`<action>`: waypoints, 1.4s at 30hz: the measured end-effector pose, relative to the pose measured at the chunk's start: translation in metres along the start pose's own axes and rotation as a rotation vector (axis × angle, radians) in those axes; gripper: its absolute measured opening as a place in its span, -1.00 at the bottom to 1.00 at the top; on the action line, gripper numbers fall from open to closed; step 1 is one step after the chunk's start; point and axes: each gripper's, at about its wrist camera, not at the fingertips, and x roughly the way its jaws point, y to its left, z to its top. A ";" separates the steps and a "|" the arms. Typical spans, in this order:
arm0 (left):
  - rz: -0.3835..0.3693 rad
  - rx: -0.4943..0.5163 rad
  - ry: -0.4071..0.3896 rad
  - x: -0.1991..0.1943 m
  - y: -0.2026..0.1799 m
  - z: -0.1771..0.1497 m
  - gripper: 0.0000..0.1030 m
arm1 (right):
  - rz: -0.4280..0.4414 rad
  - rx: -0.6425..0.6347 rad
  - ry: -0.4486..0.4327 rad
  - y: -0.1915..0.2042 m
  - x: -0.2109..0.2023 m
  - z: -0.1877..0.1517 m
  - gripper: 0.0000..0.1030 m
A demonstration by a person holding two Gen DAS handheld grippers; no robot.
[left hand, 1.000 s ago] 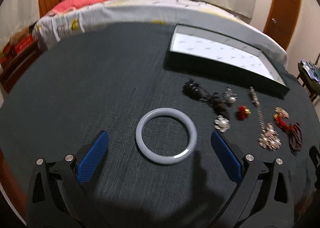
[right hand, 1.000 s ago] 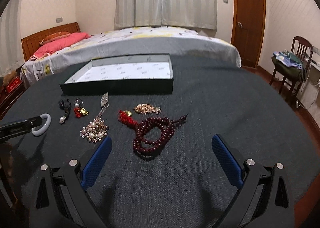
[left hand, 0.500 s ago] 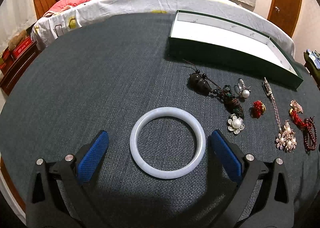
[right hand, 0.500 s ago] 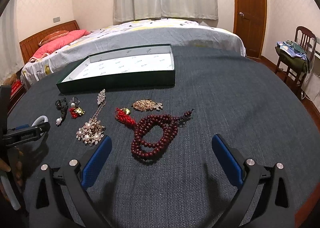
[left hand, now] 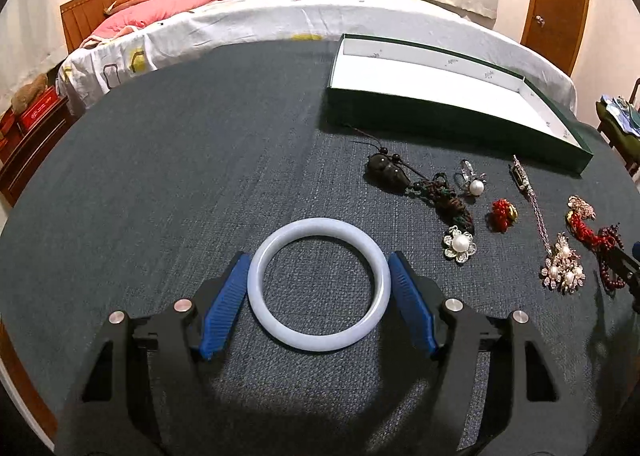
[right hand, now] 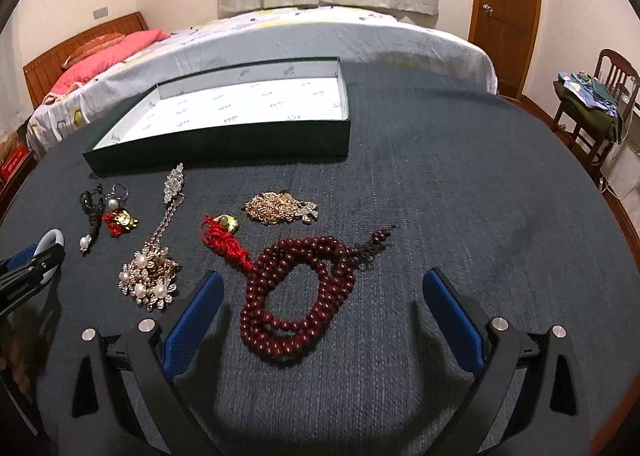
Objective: Organize jewelry
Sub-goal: 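Grasp the dark red bead string with the right tool while the left tool holds the bangle, then carry the bangle with the left tool into the box while the right tool carries the beads there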
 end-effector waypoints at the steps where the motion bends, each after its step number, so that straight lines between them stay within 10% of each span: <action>1: 0.000 -0.001 0.000 0.000 0.000 -0.001 0.35 | -0.003 -0.004 0.009 0.000 0.002 -0.001 0.87; 5: 0.001 -0.007 -0.001 -0.001 0.002 -0.001 0.35 | 0.015 -0.002 0.035 -0.001 0.005 -0.003 0.84; 16: 0.004 -0.010 -0.012 -0.003 0.003 0.000 0.35 | 0.063 0.005 0.010 -0.013 -0.005 -0.014 -0.55; 21: 0.003 -0.006 -0.032 -0.007 0.003 0.000 0.35 | 0.089 0.028 -0.002 -0.018 -0.009 -0.016 -0.75; 42: -0.069 0.012 -0.200 -0.052 -0.017 0.057 0.35 | 0.159 0.016 -0.189 -0.012 -0.053 0.041 -0.75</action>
